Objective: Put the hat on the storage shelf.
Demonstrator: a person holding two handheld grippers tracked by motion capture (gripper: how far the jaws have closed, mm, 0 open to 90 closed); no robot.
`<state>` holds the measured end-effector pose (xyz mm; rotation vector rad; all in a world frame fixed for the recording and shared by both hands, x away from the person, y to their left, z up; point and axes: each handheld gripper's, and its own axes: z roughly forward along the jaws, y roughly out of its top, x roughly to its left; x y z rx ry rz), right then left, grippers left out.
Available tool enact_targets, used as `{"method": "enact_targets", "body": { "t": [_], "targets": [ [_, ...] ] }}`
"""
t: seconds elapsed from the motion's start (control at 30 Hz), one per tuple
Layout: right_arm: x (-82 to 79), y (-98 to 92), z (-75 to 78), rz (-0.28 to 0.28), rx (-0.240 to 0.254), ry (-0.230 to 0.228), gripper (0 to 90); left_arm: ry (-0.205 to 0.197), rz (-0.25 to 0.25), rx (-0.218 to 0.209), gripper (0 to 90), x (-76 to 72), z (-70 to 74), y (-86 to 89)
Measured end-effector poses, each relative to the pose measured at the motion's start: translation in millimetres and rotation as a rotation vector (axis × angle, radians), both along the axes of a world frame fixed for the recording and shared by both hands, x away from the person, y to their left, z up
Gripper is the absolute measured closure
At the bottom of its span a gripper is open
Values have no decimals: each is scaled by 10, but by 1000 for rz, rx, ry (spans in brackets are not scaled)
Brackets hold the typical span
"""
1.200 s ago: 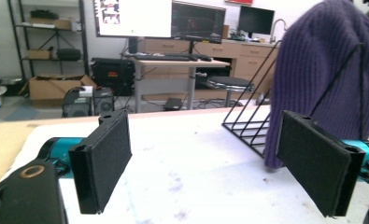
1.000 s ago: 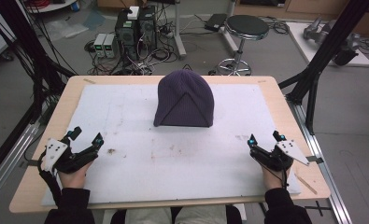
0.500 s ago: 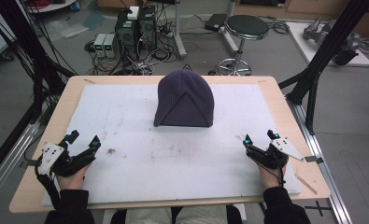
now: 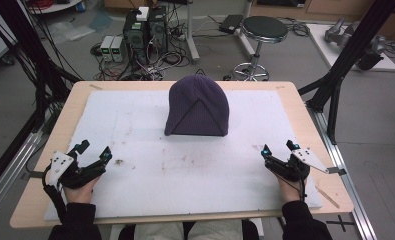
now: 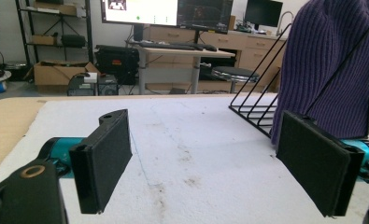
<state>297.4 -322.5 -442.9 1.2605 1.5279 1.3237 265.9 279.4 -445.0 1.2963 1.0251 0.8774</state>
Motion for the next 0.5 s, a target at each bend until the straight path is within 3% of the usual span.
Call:
{"method": "enact_targets", "body": {
  "t": [0.5],
  "targets": [
    [9,-2,-8,18,9,16,107,12,-13,-4,187,11,-14,-22]
  ]
}}
